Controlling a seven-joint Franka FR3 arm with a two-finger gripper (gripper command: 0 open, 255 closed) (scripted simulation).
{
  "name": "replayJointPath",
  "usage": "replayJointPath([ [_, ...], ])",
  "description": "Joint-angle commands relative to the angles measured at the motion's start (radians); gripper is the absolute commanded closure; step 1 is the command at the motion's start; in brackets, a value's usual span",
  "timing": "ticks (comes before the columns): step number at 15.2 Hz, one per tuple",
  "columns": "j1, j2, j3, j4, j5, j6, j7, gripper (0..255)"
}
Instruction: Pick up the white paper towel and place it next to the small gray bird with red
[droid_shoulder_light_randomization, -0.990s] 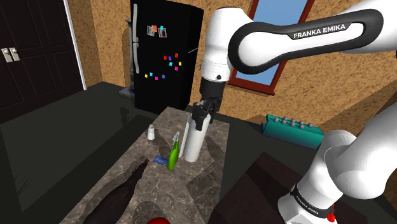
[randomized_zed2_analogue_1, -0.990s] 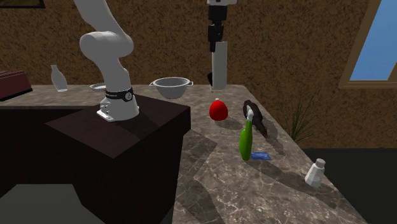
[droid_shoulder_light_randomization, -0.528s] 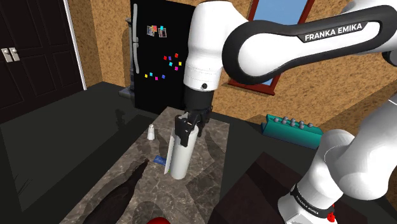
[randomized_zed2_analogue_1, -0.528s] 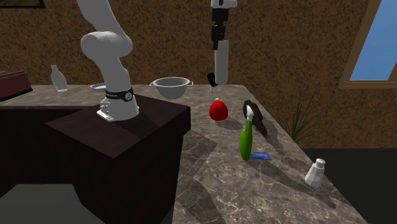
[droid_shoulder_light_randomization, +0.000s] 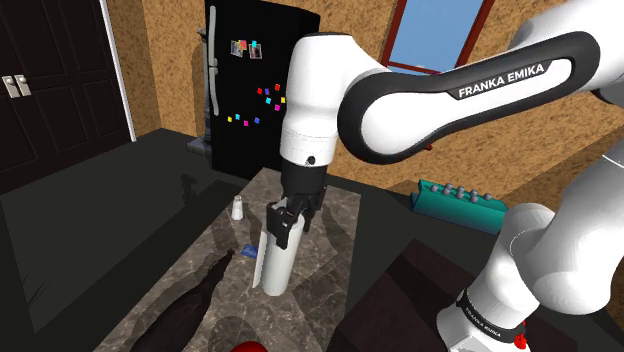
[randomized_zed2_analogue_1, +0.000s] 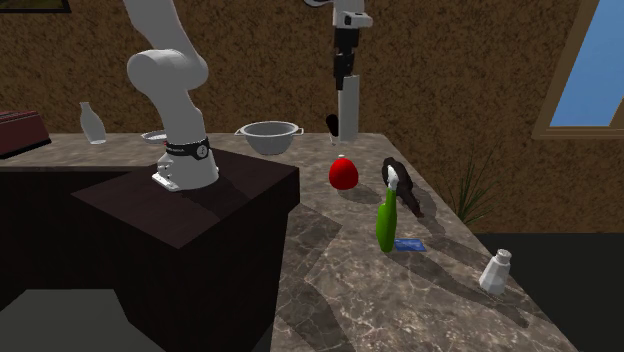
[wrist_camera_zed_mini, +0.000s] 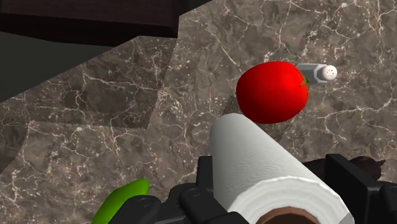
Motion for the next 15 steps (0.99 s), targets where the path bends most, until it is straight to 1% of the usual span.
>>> replayJointPath([
  [1, 0.0, 0.013, 0.002, -0.016, -0.003, 0.03, 0.0, 255],
  [15, 0.002, 0.109, 0.013, -0.117, -0.025, 0.223, 0.009, 255],
])
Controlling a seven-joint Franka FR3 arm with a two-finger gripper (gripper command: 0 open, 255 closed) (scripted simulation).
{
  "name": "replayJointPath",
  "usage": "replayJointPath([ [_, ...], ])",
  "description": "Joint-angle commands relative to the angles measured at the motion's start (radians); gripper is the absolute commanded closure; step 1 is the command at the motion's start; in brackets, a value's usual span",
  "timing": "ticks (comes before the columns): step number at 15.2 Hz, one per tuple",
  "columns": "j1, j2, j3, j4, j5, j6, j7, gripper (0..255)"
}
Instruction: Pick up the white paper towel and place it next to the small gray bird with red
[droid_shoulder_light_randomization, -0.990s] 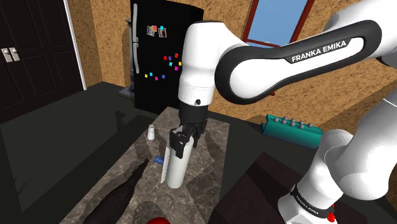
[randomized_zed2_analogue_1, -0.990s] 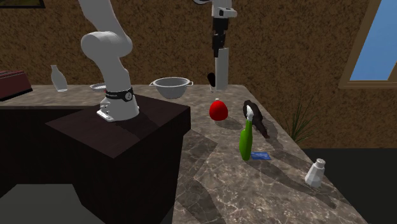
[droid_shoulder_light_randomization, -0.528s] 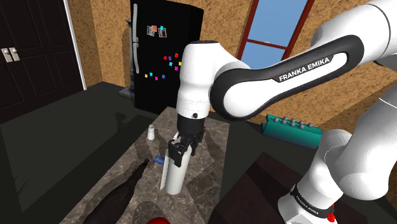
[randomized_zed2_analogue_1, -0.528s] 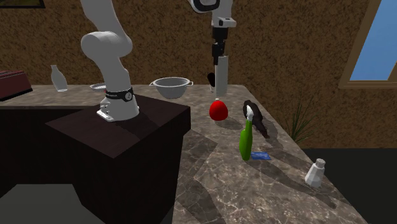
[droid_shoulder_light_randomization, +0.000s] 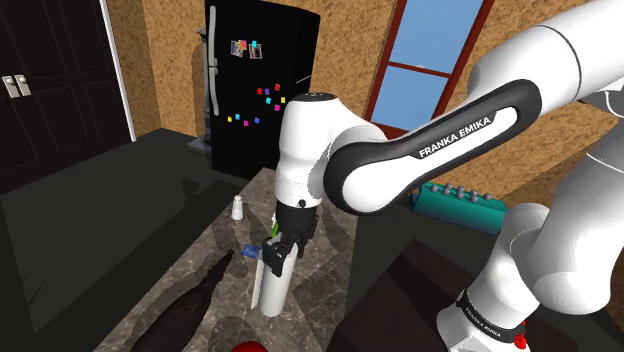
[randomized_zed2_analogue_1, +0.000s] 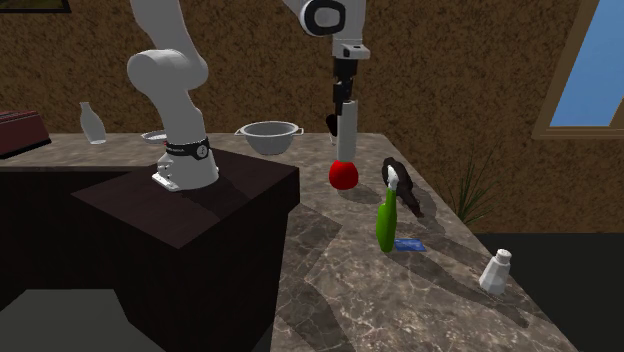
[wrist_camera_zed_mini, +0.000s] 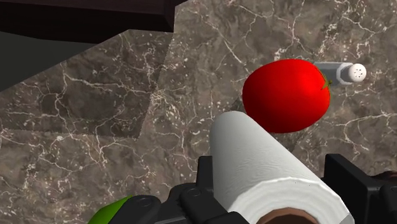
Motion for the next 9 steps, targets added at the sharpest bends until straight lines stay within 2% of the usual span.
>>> replayJointPath([
  [1, -0.001, 0.015, -0.001, -0.014, -0.004, 0.028, -0.001, 255],
  [9, 0.001, 0.092, 0.001, -0.051, -0.031, 0.139, 0.013, 255],
])
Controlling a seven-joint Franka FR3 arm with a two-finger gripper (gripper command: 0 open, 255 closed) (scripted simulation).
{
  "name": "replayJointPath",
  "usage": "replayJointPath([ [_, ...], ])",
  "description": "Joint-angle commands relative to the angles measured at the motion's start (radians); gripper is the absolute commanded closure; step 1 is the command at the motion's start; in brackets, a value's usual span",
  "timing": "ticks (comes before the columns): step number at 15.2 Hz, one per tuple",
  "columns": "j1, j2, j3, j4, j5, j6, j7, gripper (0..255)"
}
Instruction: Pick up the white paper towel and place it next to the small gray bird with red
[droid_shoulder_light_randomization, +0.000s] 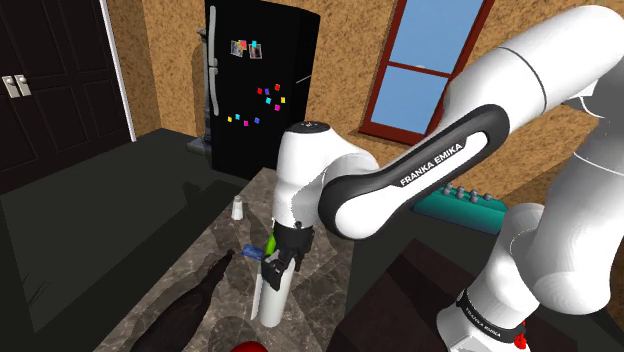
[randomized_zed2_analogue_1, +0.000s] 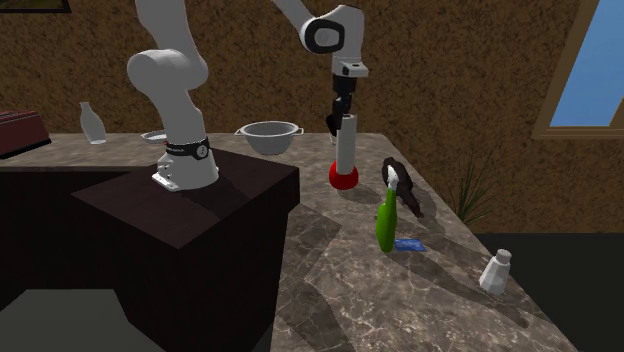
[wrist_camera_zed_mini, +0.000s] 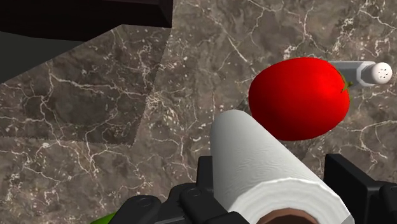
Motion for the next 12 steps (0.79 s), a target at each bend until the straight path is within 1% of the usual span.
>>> replayJointPath([
  [1, 0.0, 0.019, -0.001, -0.008, -0.008, 0.027, 0.003, 255],
  [12, 0.011, 0.148, -0.014, -0.033, -0.068, 0.175, 0.038, 255],
])
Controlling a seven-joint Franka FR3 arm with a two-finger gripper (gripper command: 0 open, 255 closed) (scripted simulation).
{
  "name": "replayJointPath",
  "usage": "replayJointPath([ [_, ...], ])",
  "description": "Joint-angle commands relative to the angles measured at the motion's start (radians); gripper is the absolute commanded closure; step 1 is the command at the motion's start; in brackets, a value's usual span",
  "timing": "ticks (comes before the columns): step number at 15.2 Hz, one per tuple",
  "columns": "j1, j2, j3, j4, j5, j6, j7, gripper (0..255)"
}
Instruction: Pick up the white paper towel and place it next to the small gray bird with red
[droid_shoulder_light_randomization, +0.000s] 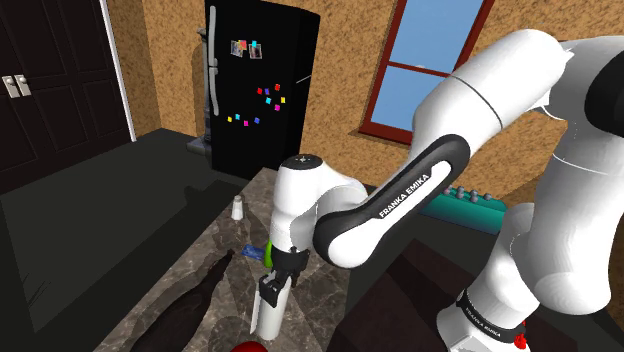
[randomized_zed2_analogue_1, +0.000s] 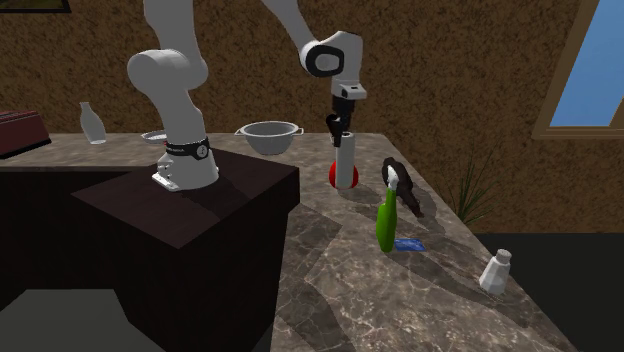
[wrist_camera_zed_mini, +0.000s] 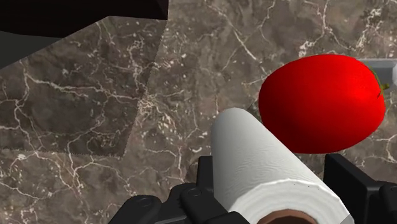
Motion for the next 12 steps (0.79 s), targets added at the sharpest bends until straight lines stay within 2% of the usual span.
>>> replayJointPath([
  [1, 0.003, 0.023, -0.004, -0.004, -0.012, 0.027, 0.007, 255],
  [8, 0.02, 0.114, -0.028, -0.004, -0.059, 0.113, 0.035, 255],
  [12, 0.02, 0.114, -0.028, -0.004, -0.059, 0.113, 0.035, 255],
])
